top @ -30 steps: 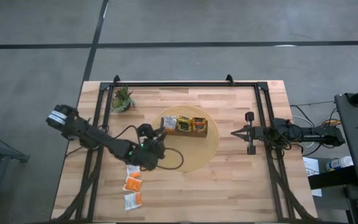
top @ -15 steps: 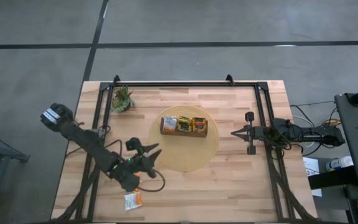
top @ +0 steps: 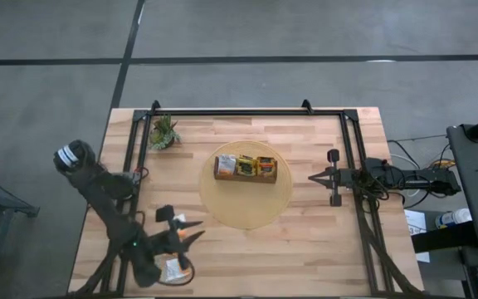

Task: Pick & Place Tea
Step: Put the white tea bag into the left section of the wooden organizer

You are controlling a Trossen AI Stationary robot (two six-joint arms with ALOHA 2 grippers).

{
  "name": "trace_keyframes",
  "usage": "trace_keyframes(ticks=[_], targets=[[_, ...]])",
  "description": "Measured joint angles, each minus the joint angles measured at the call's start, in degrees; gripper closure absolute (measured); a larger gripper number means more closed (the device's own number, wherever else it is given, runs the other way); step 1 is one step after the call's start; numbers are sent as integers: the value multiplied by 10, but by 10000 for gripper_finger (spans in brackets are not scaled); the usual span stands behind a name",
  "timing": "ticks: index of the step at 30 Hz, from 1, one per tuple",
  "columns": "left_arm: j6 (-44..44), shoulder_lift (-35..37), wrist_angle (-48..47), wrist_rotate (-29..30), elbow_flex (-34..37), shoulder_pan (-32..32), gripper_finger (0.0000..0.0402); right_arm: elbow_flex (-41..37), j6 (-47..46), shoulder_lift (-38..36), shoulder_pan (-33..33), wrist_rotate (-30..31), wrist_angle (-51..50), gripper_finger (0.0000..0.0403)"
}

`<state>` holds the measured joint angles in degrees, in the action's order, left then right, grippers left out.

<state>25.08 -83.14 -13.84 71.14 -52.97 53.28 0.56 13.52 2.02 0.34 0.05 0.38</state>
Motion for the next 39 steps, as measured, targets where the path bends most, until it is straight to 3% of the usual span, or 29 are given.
trace_keyframes(ticks=[4,10,14,30,39], targets=[[154,-27,-141,-67,-61,17,290,0,0,0,0,0,0,394],[488,-92,-338,-290,-138,17,309,0,0,0,0,0,0,394],[655,-123,-401,-333,-150,32,312,0,0,0,0,0,0,394],[907,-135,-419,-349,-110,115,312,0,0,0,0,0,0,394],[992,-133,-421,-450,-41,119,312,0,0,0,0,0,0,394]])
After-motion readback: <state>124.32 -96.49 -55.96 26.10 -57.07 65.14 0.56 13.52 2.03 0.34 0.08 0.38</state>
